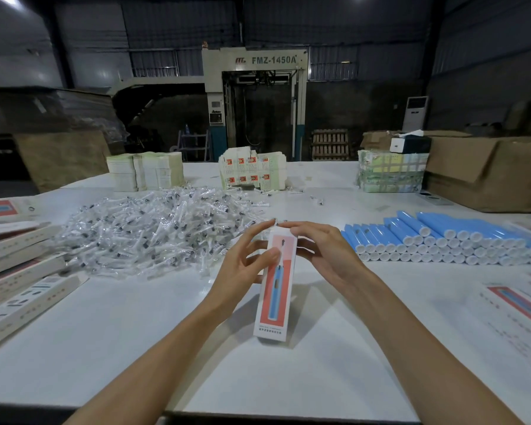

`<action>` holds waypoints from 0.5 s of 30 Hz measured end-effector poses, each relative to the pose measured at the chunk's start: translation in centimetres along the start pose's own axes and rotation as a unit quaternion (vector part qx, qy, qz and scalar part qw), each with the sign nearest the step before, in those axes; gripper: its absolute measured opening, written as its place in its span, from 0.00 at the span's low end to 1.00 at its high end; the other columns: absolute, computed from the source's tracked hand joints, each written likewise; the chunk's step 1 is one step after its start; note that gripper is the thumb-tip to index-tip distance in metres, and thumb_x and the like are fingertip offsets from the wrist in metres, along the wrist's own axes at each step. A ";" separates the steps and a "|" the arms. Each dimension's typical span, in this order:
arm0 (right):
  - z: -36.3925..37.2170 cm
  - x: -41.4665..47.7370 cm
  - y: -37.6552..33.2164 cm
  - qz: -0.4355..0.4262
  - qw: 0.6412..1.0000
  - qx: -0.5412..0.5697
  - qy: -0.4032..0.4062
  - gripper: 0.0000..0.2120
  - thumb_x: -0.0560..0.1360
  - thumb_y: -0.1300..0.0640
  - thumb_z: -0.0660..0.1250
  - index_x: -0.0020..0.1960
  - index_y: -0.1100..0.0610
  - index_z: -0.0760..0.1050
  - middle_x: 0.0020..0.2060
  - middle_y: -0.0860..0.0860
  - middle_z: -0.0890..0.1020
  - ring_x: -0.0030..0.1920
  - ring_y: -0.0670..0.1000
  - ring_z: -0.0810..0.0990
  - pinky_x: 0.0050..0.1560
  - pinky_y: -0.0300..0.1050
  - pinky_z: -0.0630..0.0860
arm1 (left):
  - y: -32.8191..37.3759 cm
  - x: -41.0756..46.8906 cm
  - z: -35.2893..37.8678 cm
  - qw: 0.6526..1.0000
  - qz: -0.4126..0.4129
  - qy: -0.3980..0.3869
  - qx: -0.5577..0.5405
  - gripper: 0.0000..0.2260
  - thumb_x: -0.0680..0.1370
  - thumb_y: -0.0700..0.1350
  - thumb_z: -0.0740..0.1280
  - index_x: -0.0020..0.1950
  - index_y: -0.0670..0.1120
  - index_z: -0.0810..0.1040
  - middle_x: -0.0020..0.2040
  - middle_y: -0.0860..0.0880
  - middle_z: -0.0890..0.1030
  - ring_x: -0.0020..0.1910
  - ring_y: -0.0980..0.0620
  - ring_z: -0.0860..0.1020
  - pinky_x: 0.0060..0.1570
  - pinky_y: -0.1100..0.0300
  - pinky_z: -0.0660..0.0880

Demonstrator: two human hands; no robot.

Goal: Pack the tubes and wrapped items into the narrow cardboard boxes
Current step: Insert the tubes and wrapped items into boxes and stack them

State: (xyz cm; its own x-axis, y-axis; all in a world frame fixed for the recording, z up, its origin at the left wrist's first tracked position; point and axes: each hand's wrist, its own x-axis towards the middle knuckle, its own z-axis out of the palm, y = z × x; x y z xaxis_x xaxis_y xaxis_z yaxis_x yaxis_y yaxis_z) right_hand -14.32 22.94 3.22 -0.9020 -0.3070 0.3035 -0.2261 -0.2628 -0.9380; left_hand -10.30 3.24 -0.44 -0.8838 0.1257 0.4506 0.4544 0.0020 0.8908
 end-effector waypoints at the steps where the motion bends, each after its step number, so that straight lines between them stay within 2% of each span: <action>1: -0.1 -0.1 -0.1 -0.002 1.000 -0.006 -0.006 0.11 0.81 0.62 0.66 0.57 0.62 0.86 0.58 0.57 0.87 0.55 0.54 0.86 0.56 0.44 0.82 | -0.1 0.0 0.0 1.000 -0.002 0.001 -0.001 0.25 0.81 0.56 0.72 0.77 0.64 0.72 0.58 0.49 0.86 0.58 0.48 0.86 0.47 0.56 0.84; 6: -0.5 -0.1 0.0 -0.018 0.998 -0.051 -0.023 0.11 0.82 0.61 0.66 0.56 0.60 0.87 0.54 0.59 0.87 0.55 0.55 0.86 0.54 0.42 0.81 | -0.4 0.0 -0.1 1.000 -0.010 -0.004 -0.011 0.24 0.80 0.56 0.72 0.76 0.61 0.73 0.55 0.47 0.86 0.56 0.48 0.86 0.46 0.56 0.83; 12: -1.3 0.1 0.1 -0.029 0.995 -0.087 -0.036 0.12 0.82 0.60 0.65 0.55 0.59 0.88 0.55 0.58 0.87 0.58 0.58 0.85 0.59 0.50 0.81 | -0.6 0.1 -0.2 1.000 -0.013 -0.016 -0.019 0.20 0.82 0.54 0.71 0.73 0.57 0.75 0.54 0.46 0.87 0.53 0.48 0.86 0.45 0.56 0.83; 15: -1.4 0.0 0.3 -0.047 0.993 -0.098 -0.050 0.12 0.83 0.60 0.66 0.58 0.61 0.87 0.56 0.58 0.87 0.60 0.58 0.84 0.61 0.51 0.80 | -0.7 0.1 -0.4 1.000 -0.012 -0.007 -0.018 0.20 0.82 0.54 0.71 0.73 0.54 0.75 0.55 0.44 0.87 0.52 0.48 0.87 0.46 0.56 0.83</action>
State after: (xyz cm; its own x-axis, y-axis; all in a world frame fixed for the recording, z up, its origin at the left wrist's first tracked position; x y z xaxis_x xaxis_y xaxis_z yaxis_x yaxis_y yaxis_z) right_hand -14.92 24.15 2.73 -0.8345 -0.3820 0.3970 -0.3838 -0.1141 -0.9164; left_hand -10.74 2.89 -1.01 -0.8923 0.1404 0.4290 0.4292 -0.0301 0.9027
